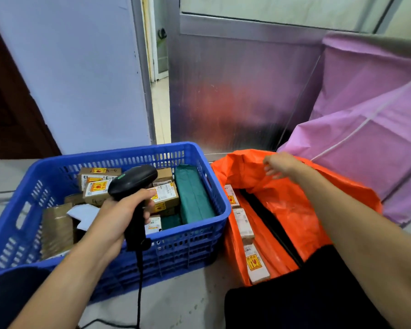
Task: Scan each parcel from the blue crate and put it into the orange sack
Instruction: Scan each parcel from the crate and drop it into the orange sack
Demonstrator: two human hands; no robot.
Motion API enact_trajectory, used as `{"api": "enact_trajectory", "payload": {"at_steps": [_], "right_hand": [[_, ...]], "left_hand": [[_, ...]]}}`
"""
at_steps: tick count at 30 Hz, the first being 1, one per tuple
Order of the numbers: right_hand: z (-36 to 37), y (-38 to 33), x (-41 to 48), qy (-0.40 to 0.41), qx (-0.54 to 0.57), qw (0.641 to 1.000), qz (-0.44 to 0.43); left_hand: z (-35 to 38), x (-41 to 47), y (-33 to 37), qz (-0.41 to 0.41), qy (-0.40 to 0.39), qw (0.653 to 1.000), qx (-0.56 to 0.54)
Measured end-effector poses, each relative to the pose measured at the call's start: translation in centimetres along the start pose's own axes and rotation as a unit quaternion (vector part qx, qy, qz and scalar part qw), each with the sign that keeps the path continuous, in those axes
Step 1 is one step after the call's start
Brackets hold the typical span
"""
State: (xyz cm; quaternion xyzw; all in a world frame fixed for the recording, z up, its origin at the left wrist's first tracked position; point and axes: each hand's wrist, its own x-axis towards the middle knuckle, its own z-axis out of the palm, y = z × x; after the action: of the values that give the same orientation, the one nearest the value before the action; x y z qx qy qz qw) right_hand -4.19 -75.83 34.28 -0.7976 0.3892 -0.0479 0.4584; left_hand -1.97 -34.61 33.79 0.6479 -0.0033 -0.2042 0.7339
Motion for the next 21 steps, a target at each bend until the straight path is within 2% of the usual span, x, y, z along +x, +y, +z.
{"api": "enact_trajectory", "payload": {"at_steps": [4,8,11,16,21], "right_hand": [[-1.0,-4.6,-2.3,-0.001,0.001,0.996,-0.091],[3.1,-4.2,-4.9,0.026,-0.026,0.984,-0.172],[5.8,-4.0,-5.6,-0.014,-0.089,0.976,-0.196],[7.6,-6.8,-6.2,-0.005,-0.086,0.969,-0.232],[10.6,-7.2,-5.9,-0.037,-0.146,0.956,-0.253]], "left_hand": [[-0.3,-0.5,0.5,0.005,0.01,1.0,-0.013],[-0.7,-1.3,0.8,0.013,0.012,1.0,-0.011],[-1.4,-1.5,1.2,0.017,0.025,0.999,-0.015],[-2.8,-1.8,1.8,0.026,0.041,0.999,-0.017],[-4.6,-1.4,2.7,0.053,0.087,0.994,0.037]]}}
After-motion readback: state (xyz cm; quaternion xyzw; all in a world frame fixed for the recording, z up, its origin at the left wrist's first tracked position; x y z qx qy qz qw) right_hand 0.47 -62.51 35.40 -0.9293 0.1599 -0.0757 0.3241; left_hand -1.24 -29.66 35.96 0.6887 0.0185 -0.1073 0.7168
